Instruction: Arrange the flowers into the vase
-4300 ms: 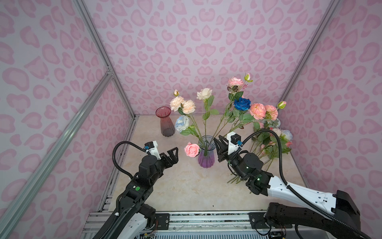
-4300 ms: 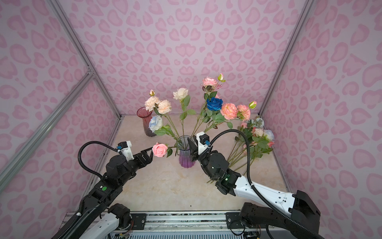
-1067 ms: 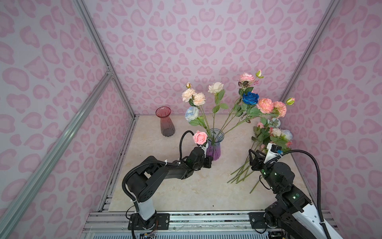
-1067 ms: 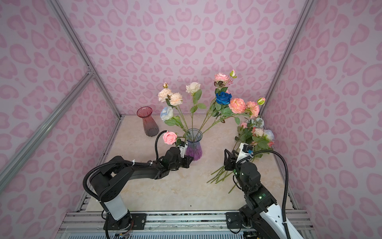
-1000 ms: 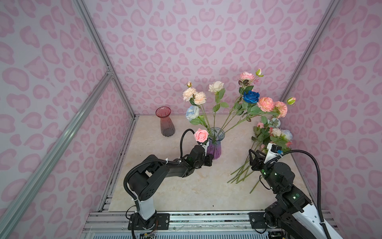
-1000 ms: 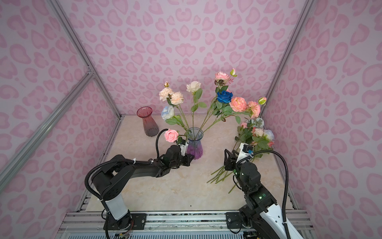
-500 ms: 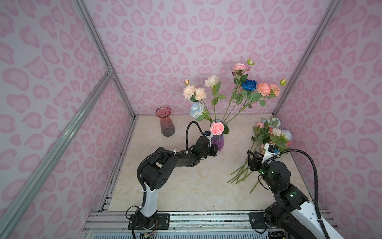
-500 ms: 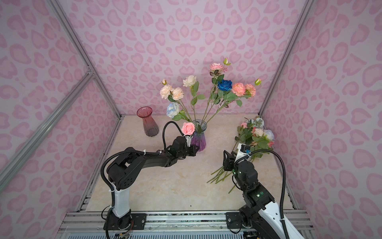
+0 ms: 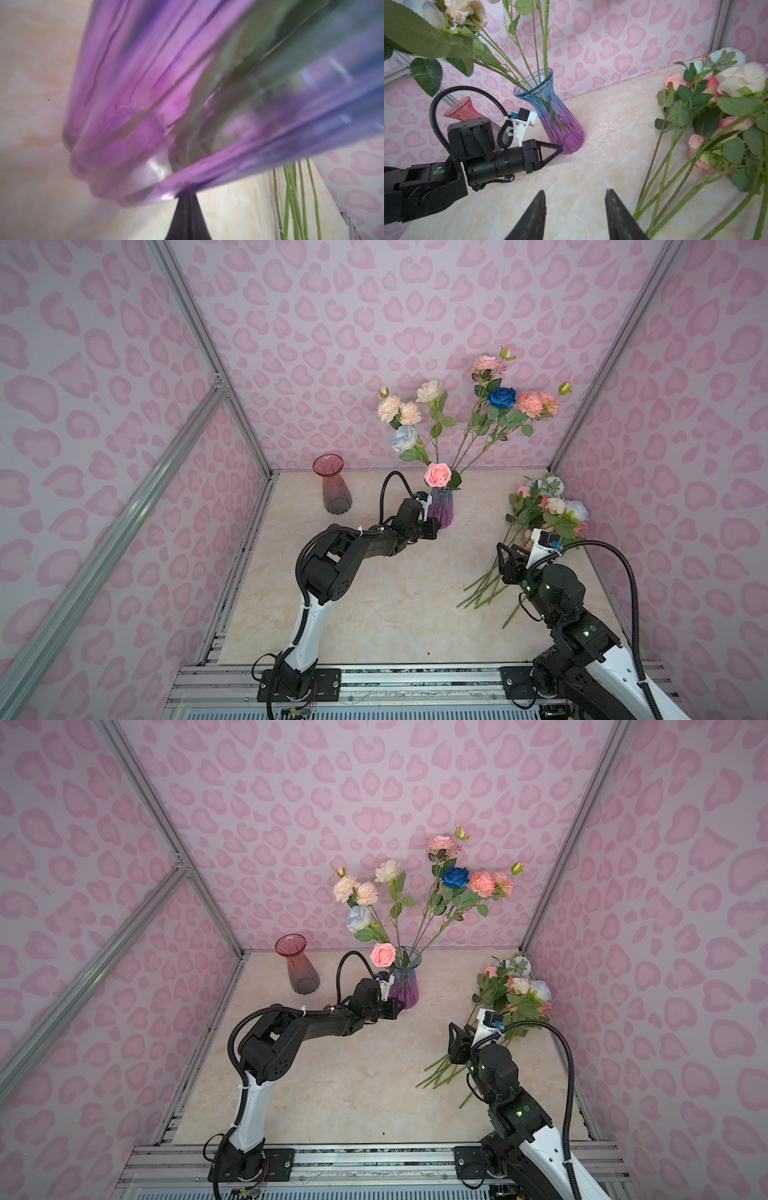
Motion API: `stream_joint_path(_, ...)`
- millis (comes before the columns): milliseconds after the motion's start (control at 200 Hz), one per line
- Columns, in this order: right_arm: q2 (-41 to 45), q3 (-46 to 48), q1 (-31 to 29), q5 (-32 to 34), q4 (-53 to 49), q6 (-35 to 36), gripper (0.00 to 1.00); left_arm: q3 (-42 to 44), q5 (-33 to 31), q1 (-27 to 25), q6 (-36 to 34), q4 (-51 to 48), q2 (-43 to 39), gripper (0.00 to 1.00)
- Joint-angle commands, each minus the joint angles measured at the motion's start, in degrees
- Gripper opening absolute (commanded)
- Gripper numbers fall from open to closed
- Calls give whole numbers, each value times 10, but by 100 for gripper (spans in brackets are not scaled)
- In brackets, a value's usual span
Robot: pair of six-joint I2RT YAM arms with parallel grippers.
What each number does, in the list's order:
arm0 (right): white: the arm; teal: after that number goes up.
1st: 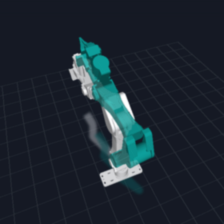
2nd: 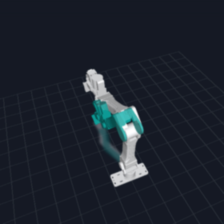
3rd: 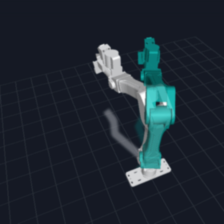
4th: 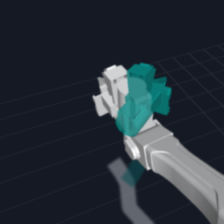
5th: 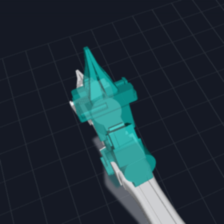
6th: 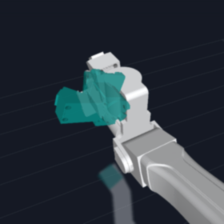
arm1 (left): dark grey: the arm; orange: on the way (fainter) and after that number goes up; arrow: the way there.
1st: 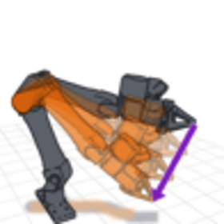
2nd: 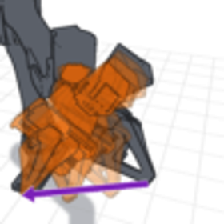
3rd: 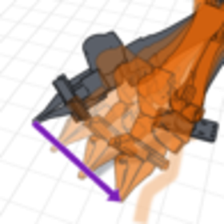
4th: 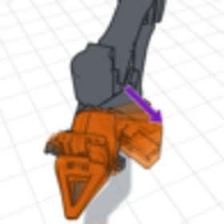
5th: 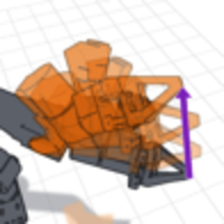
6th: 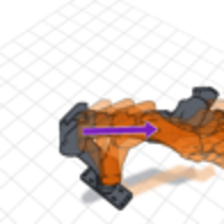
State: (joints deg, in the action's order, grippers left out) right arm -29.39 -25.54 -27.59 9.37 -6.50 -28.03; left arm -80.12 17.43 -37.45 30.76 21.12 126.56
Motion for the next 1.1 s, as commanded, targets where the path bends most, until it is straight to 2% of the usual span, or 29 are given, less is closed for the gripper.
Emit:
stream_joint_path(0, 0, -1, 2, -1, 7, 5, 48, -31, 25, 6, -10, -21, 17, 4)
stream_joint_path(340, -27, 3, 8, -17, 30, -4, 48, -100, -45, 14, 12, -72, 42, 4)
stream_joint_path(505, -74, -4, 9, -21, 44, -15, 48, -110, -29, 25, 27, -79, 49, 4)
stream_joint_path(875, -296, -78, 9, -55, 101, -40, 47, 36, -20, 27, -7, -62, -96, 4)
stream_joint_path(1095, -468, -147, 16, -116, 174, -119, 45, 193, -76, 37, -4, -51, -276, 4)
